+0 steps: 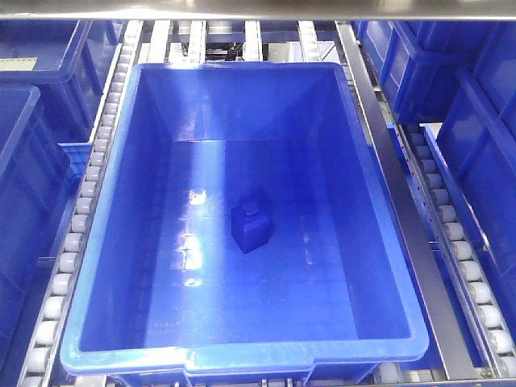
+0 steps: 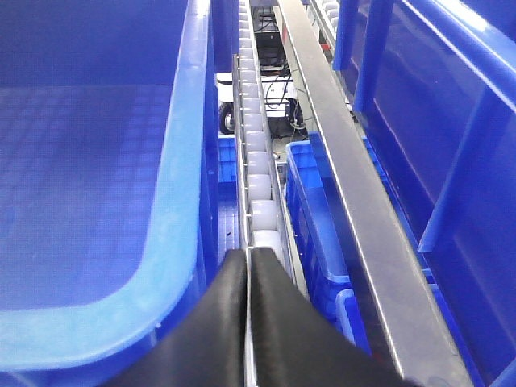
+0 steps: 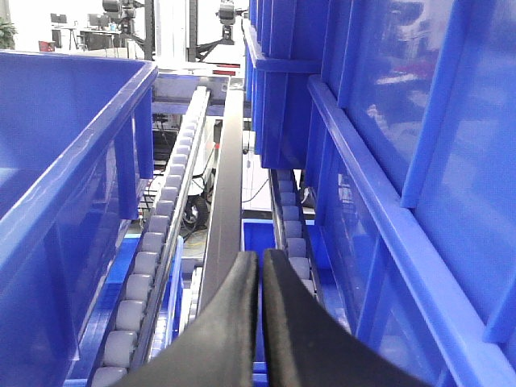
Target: Pour parts from conveyor to right shelf
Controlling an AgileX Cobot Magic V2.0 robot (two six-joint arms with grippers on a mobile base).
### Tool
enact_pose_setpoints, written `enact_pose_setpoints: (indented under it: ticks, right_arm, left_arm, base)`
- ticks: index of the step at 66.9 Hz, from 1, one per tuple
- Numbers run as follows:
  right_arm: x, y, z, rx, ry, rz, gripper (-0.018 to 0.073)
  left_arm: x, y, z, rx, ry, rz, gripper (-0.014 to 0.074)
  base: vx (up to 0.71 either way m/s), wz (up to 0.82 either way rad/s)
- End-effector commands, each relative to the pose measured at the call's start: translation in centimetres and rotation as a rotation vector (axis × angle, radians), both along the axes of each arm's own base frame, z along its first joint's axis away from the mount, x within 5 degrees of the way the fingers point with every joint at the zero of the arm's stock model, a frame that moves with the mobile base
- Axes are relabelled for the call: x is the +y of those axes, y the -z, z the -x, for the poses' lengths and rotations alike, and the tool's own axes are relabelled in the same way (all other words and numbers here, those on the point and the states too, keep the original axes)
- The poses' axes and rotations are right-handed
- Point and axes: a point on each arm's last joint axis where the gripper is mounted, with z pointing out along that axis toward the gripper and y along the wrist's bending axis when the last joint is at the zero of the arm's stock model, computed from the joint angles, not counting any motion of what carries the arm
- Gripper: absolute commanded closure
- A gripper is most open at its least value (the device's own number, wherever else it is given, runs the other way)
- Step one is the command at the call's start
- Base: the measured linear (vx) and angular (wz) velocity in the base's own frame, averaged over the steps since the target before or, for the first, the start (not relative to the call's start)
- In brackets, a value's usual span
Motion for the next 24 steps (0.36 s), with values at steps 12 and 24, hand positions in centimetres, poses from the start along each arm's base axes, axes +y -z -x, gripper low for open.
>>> enact_pose_setpoints:
  ticks: [12,24]
  right_arm:
    - [0.01,-0.82,0.15,-0.097,-0.001,0.009,0.0569]
    - [0.01,-0.82,0.15,-0.097,-0.001,0.009,0.0569]
  left_arm:
    - [-0.01,0.26,-0.26,-0.031,0.001,0.011,0.0602]
    - [-0.01,0.26,-0.26,-0.031,0.001,0.011,0.0602]
  base:
    - [0.0,0.0]
    - [0.0,0.0]
